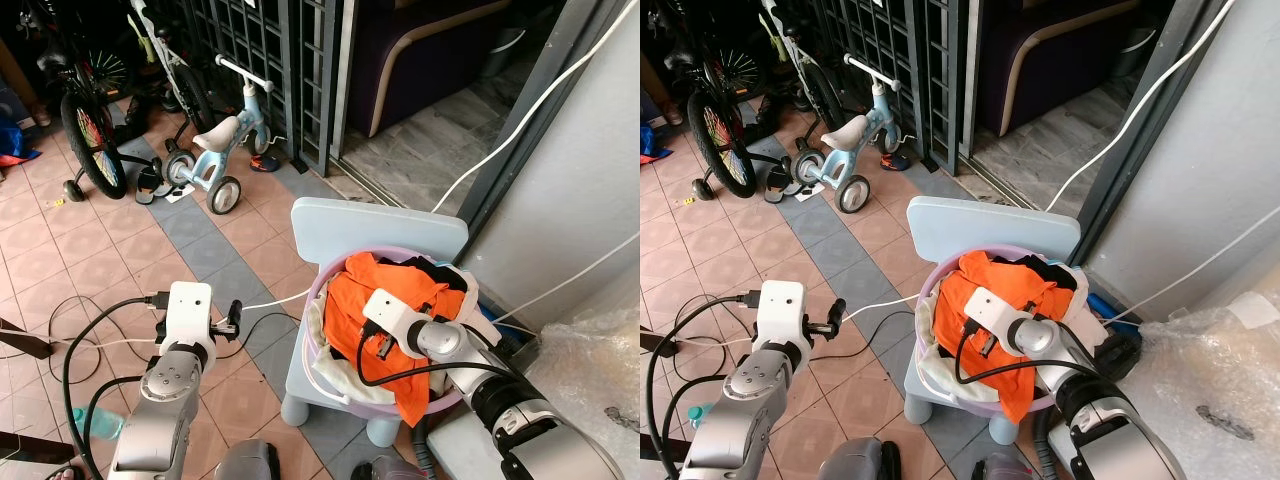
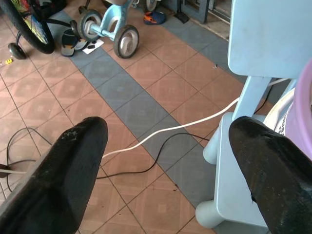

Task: Clothes washing

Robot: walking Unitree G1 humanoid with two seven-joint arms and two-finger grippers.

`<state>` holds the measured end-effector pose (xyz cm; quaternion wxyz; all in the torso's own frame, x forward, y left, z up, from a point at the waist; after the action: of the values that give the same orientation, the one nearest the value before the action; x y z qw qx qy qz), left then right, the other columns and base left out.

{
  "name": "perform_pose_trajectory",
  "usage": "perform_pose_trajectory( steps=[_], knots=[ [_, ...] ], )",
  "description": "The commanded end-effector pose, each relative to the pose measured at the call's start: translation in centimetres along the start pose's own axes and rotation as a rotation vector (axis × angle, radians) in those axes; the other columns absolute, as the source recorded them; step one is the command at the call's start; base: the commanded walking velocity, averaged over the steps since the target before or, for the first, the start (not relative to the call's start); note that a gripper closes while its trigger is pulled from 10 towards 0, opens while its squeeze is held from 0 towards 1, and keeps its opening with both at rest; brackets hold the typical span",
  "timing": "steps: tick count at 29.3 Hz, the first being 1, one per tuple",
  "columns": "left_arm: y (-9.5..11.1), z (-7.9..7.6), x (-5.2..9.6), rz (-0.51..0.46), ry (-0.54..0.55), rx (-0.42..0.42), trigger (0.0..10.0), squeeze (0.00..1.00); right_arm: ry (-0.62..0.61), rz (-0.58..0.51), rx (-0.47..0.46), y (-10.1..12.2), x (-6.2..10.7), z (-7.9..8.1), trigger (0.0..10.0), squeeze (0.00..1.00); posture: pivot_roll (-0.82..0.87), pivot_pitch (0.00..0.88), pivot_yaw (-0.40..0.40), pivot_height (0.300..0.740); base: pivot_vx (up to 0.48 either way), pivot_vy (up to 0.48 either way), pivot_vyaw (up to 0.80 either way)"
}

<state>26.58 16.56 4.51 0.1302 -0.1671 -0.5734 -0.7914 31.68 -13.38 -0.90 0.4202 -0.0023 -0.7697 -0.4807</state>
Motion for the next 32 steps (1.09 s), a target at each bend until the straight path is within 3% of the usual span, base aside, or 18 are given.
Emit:
perform_pose_trajectory(
  steps=[1, 4, 7, 9, 12, 19, 25, 29, 31, 32],
  knots=[
    [0.2, 0.1, -0.1, -0.008, -0.007, 0.000, 10.0, 0.00, -0.039, -0.086, -0.050, 1.4, 0.4, -0.9, 0.0, 0.00, 0.00, 0.044, -0.004, 0.740, 0.000, 0.000, 0.00],
    [0.1, 0.1, 0.0, -0.009, 0.002, 0.000, 10.0, 0.00, -0.137, -0.394, -0.135, 6.6, 2.0, -2.2, 0.0, 0.00, 0.00, 0.041, -0.006, 0.740, 0.000, 0.000, 0.00],
    [0.3, 0.5, 0.0, -0.029, 0.026, 0.003, 10.0, 0.00, -0.207, -0.609, -0.208, 10.0, 4.4, -3.4, 0.0, 0.00, 0.00, 0.039, -0.004, 0.740, 0.000, 0.000, 0.00],
    [1.7, 1.3, -0.1, -0.098, 0.084, 0.019, 10.0, 0.00, -0.306, -0.784, -0.239, 12.9, 7.5, -5.0, 0.0, 0.00, -0.01, 0.035, 0.002, 0.740, 0.000, 0.000, 0.00],
    [2.4, 0.9, -0.3, -0.126, 0.073, 0.020, 10.0, 0.00, -0.371, -0.872, -0.265, 14.5, 9.4, -6.2, 0.0, 0.00, -0.02, 0.031, 0.012, 0.740, 0.000, 0.000, 0.00],
    [2.9, 0.3, -0.5, -0.151, 0.052, 0.010, 10.0, 0.00, -0.383, -0.896, -0.255, 14.9, 10.6, -6.5, 0.0, 0.00, -0.02, 0.025, 0.018, 0.740, 0.000, 0.000, 0.00],
    [2.7, 0.5, -0.6, -0.153, 0.063, 0.022, 10.0, 0.00, -0.458, -0.948, -0.188, 16.5, 12.9, -7.6, 0.0, 0.00, -0.03, 0.017, 0.017, 0.740, 0.000, 0.000, 0.00],
    [2.7, 0.4, -0.7, -0.156, 0.059, 0.025, 10.0, 0.00, -0.398, -0.883, -0.222, 15.3, 11.8, -6.9, 0.0, 0.00, -0.03, 0.013, 0.017, 0.740, 0.000, 0.000, 0.00],
    [2.8, 0.2, -0.8, -0.158, 0.054, 0.025, 10.0, 0.00, -0.295, -0.766, -0.233, 13.3, 9.8, -5.2, 0.0, 0.00, -0.03, 0.011, 0.012, 0.740, 0.000, 0.000, 0.00],
    [2.8, 0.1, -0.8, -0.159, 0.052, 0.026, 10.0, 0.00, -0.221, -0.638, -0.189, 11.3, 8.2, -3.5, 0.0, 0.00, -0.03, 0.011, 0.012, 0.740, 0.000, 0.000, 0.00]
  ],
)
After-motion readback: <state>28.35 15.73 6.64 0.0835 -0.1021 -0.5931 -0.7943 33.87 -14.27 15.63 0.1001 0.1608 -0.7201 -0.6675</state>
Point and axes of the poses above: a point about 5 cm out from each wrist's last joint towards the gripper, its own x axis pointing back from the gripper into the wrist, its own y axis along the axis of the wrist's last joint, z = x × y, the point moved 3 cm from there along -x, pointing out of the wrist towards the gripper, and after that the axes turned 12 degrees about -x, right-handed, at the moved point
